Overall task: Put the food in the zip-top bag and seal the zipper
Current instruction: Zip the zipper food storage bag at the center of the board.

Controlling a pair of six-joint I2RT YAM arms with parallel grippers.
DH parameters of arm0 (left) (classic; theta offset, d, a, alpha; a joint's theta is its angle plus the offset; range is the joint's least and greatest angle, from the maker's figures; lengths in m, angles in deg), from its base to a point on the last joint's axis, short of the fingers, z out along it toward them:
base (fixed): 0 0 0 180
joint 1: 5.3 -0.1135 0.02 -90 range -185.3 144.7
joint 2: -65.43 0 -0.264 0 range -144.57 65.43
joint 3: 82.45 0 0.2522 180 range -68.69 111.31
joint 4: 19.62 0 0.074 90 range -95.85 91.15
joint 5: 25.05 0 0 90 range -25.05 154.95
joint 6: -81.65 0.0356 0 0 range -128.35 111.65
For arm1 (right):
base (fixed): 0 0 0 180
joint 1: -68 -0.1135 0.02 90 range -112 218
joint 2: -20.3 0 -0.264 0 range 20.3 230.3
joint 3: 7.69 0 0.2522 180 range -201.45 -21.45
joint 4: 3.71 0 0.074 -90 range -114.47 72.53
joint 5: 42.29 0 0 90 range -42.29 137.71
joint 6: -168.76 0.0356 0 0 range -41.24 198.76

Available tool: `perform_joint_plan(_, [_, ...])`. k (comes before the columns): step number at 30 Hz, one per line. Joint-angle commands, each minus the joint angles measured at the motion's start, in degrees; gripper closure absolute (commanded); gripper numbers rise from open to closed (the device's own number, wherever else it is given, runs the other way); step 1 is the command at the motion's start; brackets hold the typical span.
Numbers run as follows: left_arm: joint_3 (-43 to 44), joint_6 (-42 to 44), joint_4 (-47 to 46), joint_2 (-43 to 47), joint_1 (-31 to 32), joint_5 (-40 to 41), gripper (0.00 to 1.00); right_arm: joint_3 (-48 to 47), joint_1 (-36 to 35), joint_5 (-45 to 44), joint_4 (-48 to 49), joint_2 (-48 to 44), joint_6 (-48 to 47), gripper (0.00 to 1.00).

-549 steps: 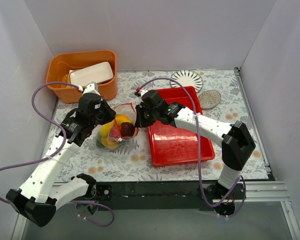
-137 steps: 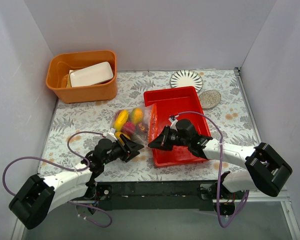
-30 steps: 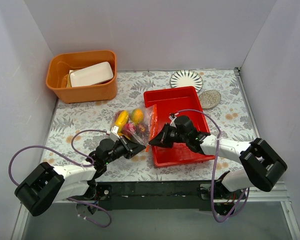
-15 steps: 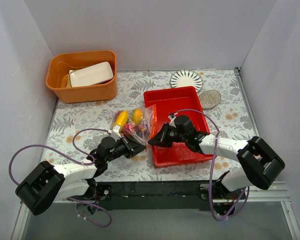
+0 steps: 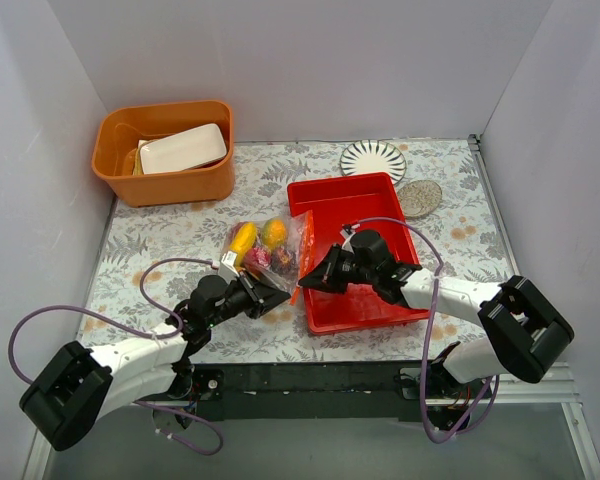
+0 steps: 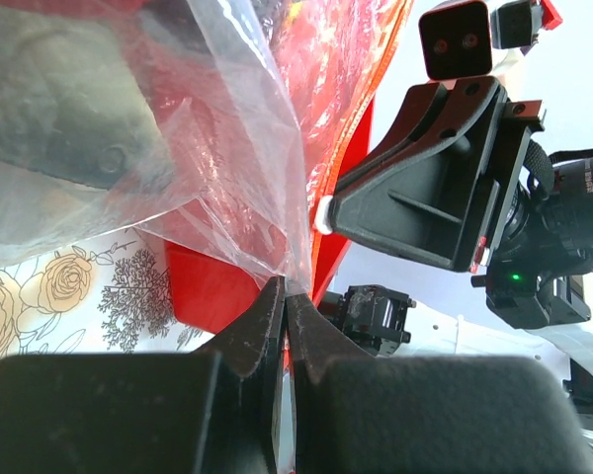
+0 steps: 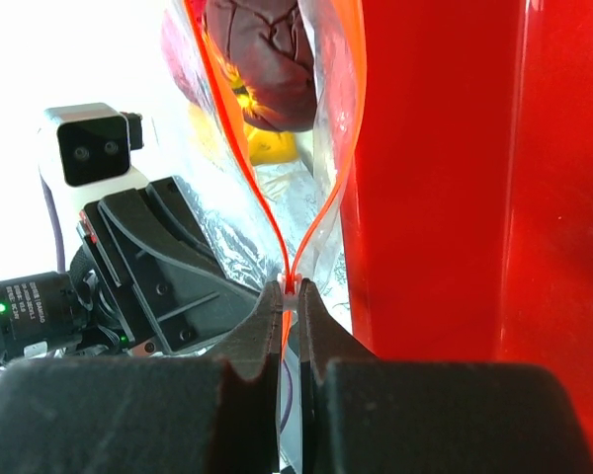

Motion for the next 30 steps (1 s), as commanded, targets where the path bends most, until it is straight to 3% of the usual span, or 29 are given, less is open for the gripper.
perform_joint_plan(1, [0.62,-8.69,2.63,2.07,0.31,-3.93,1.00,-2.37,1.58,-4.07,2.28,-0.56,-0.89,0.99])
perform_joint_plan(30, [3.25,-5.00,16.25,9.98,0.22,-5.52,1.00,-8.00,6.59,-0.99,4.65,5.50,-3.53,0.99])
